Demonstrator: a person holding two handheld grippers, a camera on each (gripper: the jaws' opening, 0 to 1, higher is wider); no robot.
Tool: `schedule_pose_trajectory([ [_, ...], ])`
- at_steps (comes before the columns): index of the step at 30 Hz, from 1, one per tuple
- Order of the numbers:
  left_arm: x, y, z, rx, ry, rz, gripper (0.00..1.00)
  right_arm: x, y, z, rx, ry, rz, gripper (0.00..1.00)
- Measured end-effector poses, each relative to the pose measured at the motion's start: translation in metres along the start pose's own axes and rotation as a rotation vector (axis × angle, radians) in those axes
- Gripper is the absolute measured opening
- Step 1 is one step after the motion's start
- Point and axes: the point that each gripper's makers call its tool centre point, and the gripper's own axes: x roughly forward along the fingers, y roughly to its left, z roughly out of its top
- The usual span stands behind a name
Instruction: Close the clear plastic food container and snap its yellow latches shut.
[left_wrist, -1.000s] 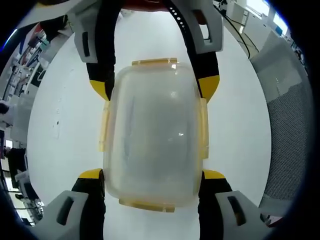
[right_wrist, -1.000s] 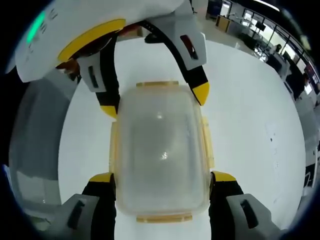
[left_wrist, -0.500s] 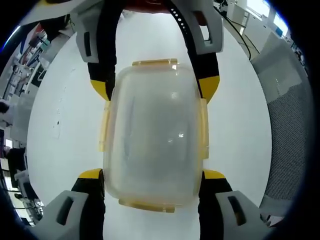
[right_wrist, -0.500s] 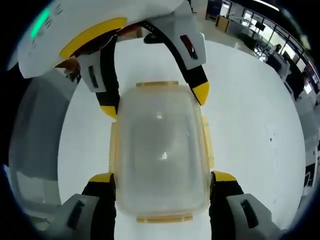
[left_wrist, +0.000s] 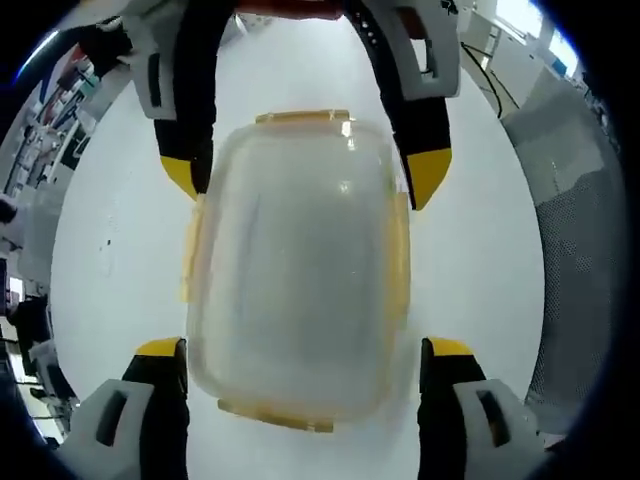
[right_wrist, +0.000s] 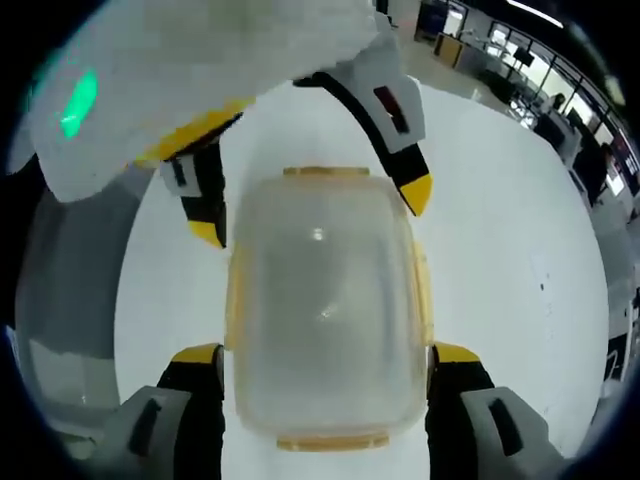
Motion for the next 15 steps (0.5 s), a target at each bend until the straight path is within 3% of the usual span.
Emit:
schedule_pose_trajectory([
  [2, 0.000, -0.003, 0.003, -0.036, -0.023, -0.020, 0.98, 0.000, -0.001, -0.001, -0.007, 0.010, -0.003, 0.88],
  [4, -0.001, -0.001, 0.006, -0.022, -0.038, -0.015, 0.96, -0.001, -0.003, 0.000, -0.011, 0.003, -0.011, 0.87],
  [15, -0.005, 0.009, 0.003, -0.033, -0.048, 0.017, 0.91, -0.007, -0.009, 0.001, -0.018, -0.016, -0.041, 0.87],
])
